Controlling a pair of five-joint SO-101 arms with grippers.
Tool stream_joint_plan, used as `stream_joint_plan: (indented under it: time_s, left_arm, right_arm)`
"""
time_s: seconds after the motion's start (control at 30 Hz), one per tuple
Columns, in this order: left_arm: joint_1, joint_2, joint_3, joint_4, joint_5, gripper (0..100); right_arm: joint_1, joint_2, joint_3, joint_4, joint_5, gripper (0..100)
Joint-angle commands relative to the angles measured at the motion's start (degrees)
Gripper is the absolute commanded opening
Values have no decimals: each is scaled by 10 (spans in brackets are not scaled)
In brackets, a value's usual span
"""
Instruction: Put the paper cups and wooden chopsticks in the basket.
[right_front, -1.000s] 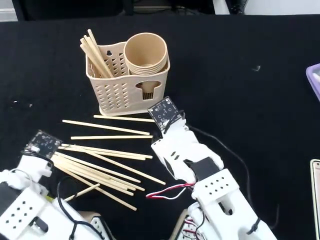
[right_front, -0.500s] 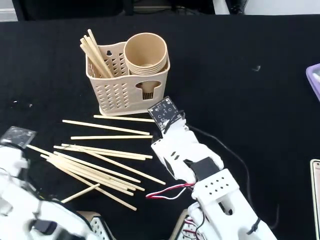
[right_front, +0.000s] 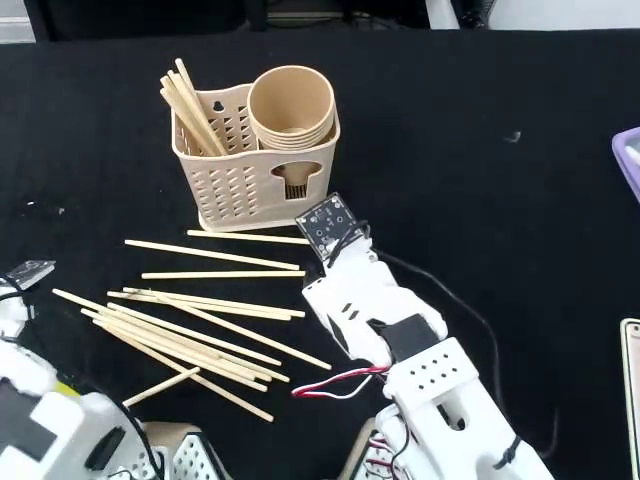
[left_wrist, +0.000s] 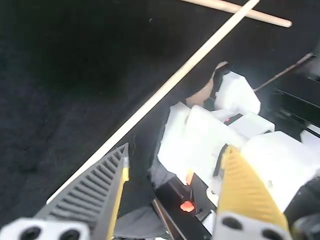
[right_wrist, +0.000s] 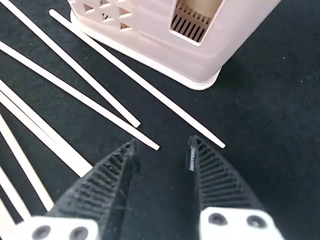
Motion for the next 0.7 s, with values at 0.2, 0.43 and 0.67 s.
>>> stream_joint_plan:
  time_s: [0.2,0.43,0.67]
  left_arm:
    - [-1,94,5,-51,-24,295]
    - [-36,69,109,-389,-61,287]
    - [-80,-38,177,-363,-175,292]
  right_arm:
    - [5,0,-6,-10,4,166]
    - [5,0,-7,-11,4,166]
    - [5,0,-7,-12,5,166]
